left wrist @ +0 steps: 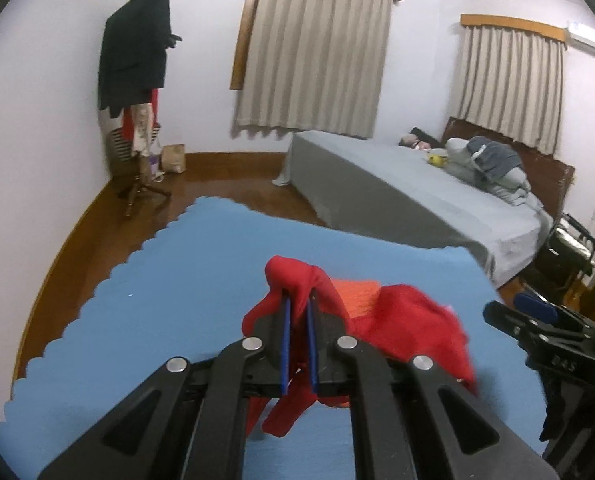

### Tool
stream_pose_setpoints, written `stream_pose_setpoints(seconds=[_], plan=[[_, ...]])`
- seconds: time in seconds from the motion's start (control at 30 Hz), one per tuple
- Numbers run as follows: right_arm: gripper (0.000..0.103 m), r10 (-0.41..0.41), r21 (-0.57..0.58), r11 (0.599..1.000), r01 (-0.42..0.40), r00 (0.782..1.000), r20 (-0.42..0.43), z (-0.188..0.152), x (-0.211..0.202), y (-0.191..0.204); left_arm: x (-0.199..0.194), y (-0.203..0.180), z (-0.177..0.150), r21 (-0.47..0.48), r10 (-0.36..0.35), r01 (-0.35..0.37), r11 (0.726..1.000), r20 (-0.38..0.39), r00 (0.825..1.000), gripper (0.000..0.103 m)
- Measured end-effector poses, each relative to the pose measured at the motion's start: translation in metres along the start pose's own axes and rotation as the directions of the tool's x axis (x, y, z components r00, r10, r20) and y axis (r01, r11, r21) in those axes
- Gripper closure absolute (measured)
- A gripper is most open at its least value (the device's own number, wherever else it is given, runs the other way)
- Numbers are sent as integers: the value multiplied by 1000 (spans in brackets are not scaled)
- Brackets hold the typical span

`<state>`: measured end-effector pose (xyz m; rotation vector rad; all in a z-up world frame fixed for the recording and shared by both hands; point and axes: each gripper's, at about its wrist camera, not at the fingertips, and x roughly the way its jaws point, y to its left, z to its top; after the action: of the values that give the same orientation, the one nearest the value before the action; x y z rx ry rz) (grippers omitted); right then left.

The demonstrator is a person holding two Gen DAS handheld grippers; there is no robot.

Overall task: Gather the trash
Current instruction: 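Lift the red cloths and carry them over the bin with both tools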

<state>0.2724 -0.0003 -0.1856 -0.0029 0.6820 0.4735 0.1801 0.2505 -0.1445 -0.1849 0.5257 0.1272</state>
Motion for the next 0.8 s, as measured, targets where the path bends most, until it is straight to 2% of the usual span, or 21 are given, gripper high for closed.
stream_pose_setpoints(seconds=[0.13,0.23,0.33,0.37,0.4,0.47,0.8], plan=[[28,8,-25,1000,-9,999,-46,-3,24,15,4,10,-7,-17,13,-13,1000,-17,1000,96],[40,13,-31,999,-16,995,-94,-7,39,19,8,13,-12,-27,8,-9,1000,-26,1000,96],[66,51,-20,998,-54,990,-128,-9,46,18,11,13,-15,-29,3,-4,1000,-32,999,96],[72,61,-21,998,-64,990,-127,-8,45,19,11,13,-16,-31,1,-2,1000,-33,999,96],[84,68,-27,997,-72,990,-126,-8,43,20,12,12,-17,-32,-1,0,999,-34,999,96],[96,94,-29,995,-98,989,-118,-4,38,20,12,11,-16,-33,-3,2,999,-34,999,96],[97,170,-36,985,-170,985,-11,21,-13,29,-3,5,-8,-30,-7,6,1000,-11,1000,96]])
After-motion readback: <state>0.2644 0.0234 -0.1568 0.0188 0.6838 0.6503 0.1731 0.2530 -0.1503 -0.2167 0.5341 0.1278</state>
